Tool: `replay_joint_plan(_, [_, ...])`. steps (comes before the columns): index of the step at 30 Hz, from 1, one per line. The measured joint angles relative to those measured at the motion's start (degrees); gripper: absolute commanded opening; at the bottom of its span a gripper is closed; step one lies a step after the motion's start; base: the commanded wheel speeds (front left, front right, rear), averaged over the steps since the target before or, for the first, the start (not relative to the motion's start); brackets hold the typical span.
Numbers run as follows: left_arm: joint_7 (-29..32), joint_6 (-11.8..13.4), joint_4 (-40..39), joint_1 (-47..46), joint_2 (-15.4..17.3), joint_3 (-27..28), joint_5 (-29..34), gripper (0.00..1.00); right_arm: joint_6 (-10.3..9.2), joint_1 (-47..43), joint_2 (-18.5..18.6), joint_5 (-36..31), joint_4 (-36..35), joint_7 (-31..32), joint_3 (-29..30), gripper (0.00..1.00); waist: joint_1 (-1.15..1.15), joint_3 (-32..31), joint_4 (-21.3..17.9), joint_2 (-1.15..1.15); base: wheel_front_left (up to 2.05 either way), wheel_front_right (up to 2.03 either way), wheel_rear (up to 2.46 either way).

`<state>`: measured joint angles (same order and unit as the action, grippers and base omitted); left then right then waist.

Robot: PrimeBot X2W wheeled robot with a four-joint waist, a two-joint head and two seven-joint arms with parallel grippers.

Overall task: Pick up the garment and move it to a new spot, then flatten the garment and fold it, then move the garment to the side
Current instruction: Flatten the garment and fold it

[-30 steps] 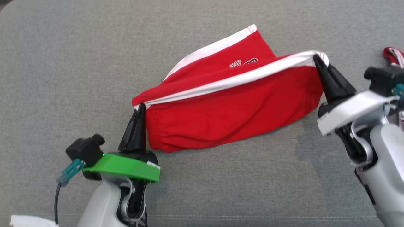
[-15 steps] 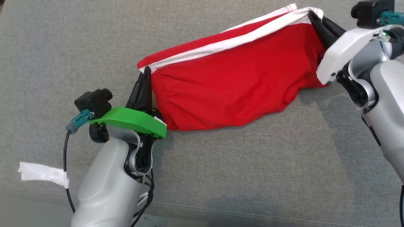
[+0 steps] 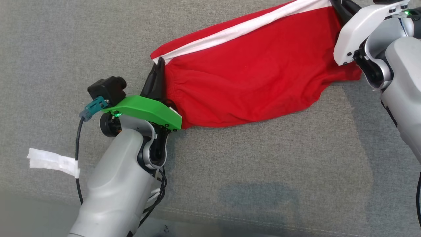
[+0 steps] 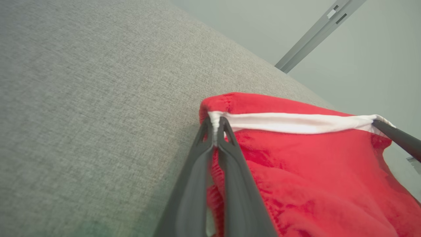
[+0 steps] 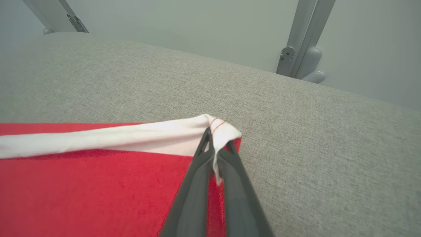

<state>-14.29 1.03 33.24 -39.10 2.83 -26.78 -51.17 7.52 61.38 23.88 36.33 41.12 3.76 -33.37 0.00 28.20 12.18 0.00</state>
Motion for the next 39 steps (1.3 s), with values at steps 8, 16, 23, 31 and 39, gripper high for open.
replay_joint_plan(8, [-0.4,0.5,0.2,-0.1,0.0,-2.7,0.7,1.0,0.0,2.1,-0.8,1.4,5.9,-5.0,-2.6,1.0,0.0,-0.4,0.0,0.0,0.0,0.0,0.0])
replay_joint_plan(16, [-0.7,1.2,-6.1,4.7,2.5,-1.7,3.9,1.0,0.0,2.5,0.4,4.6,6.4,-8.1,-5.6,1.0,0.0,-2.2,-0.8,0.0,0.0,0.0,0.0])
replay_joint_plan(23, [-0.8,3.4,-17.9,13.4,5.0,3.3,8.7,1.0,0.0,-0.5,2.1,8.8,5.6,-5.4,-9.4,1.0,0.0,-4.8,-2.1,0.0,0.0,0.0,0.0])
replay_joint_plan(31, [-0.8,4.8,-25.7,21.0,5.2,9.9,12.7,1.0,0.0,-3.7,1.7,12.4,7.2,-3.3,-11.3,1.0,0.0,-6.7,-1.7,0.0,0.0,0.0,0.0])
replay_joint_plan(39, [-0.8,4.2,-27.4,25.2,4.0,13.6,14.8,1.0,0.0,-4.9,-1.4,12.7,14.5,-2.7,-11.8,1.0,0.0,-7.7,-0.2,0.0,0.0,0.0,0.0])
